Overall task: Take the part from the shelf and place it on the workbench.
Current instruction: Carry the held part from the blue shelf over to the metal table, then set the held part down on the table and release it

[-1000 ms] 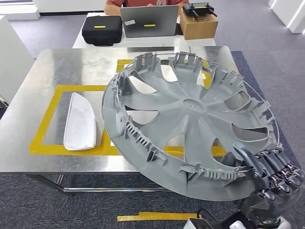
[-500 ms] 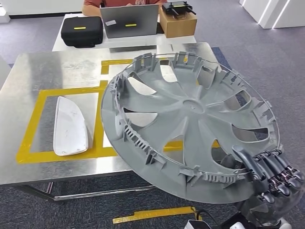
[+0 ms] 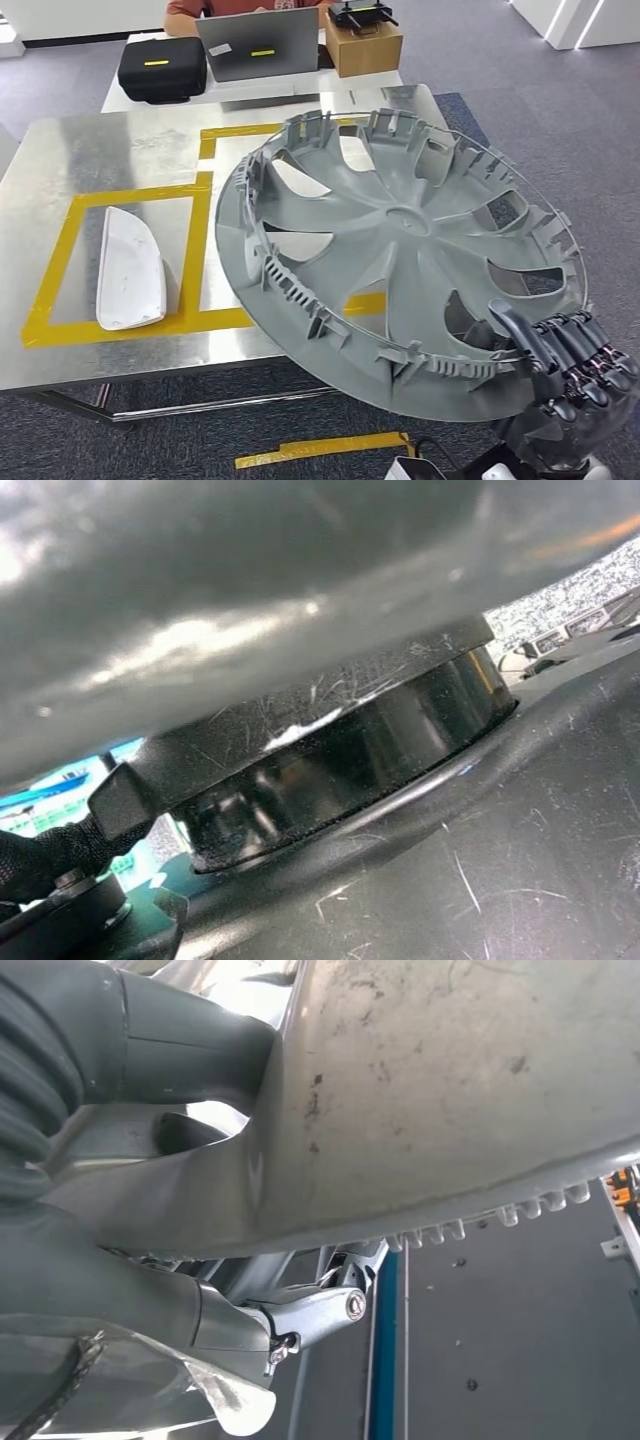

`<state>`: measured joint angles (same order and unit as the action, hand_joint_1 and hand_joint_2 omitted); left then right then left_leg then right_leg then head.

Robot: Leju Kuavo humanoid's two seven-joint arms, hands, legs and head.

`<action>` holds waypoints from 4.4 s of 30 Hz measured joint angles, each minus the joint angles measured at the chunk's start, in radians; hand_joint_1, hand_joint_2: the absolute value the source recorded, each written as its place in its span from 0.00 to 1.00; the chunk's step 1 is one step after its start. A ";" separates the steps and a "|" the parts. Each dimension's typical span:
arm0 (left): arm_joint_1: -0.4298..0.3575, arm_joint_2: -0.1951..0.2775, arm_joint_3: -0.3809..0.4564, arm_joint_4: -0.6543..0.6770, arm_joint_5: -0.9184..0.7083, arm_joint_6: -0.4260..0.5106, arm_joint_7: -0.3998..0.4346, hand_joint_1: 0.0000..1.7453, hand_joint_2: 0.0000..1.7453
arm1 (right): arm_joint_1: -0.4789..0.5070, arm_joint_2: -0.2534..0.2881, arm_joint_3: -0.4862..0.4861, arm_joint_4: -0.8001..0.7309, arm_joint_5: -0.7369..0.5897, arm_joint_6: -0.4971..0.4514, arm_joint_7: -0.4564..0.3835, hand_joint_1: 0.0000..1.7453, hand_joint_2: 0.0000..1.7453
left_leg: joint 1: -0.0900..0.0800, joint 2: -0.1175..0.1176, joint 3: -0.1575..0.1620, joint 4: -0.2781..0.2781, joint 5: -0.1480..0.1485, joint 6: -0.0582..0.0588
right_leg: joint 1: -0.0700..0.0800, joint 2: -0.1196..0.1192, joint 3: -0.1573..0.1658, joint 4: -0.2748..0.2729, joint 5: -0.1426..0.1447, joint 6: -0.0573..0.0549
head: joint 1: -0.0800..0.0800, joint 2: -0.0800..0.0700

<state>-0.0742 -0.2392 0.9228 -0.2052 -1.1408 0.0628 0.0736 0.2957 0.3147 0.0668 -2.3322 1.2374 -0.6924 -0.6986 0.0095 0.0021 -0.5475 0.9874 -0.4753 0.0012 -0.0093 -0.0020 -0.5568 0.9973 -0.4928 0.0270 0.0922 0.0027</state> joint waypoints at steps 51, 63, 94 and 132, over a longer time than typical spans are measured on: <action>-0.003 0.000 0.019 0.002 -0.091 -0.021 0.004 0.00 0.00 | -0.194 -0.166 -0.135 0.599 0.312 0.000 0.361 1.00 1.00 | -0.004 0.000 -0.003 0.004 -0.002 -0.005 | -0.004 -0.001 0.000 0.000 0.001 0.001 | 0.000 0.000; -0.006 0.002 0.012 0.002 -0.128 -0.024 0.014 0.00 0.00 | -0.346 -0.503 0.239 0.668 0.335 -0.001 0.559 1.00 1.00 | -0.004 0.000 -0.003 0.005 -0.002 -0.004 | -0.005 -0.001 0.000 0.000 0.002 0.002 | 0.000 0.000; -0.006 0.002 -0.005 0.002 -0.149 -0.031 0.017 0.00 0.00 | -0.386 -0.592 0.301 0.686 0.334 -0.001 0.566 1.00 1.00 | -0.006 0.000 -0.004 0.005 -0.002 -0.004 | -0.006 -0.001 -0.001 0.000 0.002 0.003 | 0.000 0.000; -0.007 0.003 -0.005 0.002 -0.178 -0.038 0.020 0.00 0.00 | -0.841 -0.822 1.150 1.089 0.334 -0.001 1.396 1.00 1.00 | -0.006 0.000 -0.004 0.007 -0.003 -0.003 | -0.006 -0.001 -0.001 0.000 0.002 0.003 | 0.000 0.000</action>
<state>-0.0815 -0.2364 0.9174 -0.2029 -1.3190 0.0252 0.0938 -0.5458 -0.5077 1.2167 -1.2434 1.5713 -0.6931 0.6976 0.0036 0.0023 -0.5517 0.9941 -0.4780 -0.0015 -0.0157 -0.0028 -0.5578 0.9973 -0.4903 0.0305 0.0924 0.0027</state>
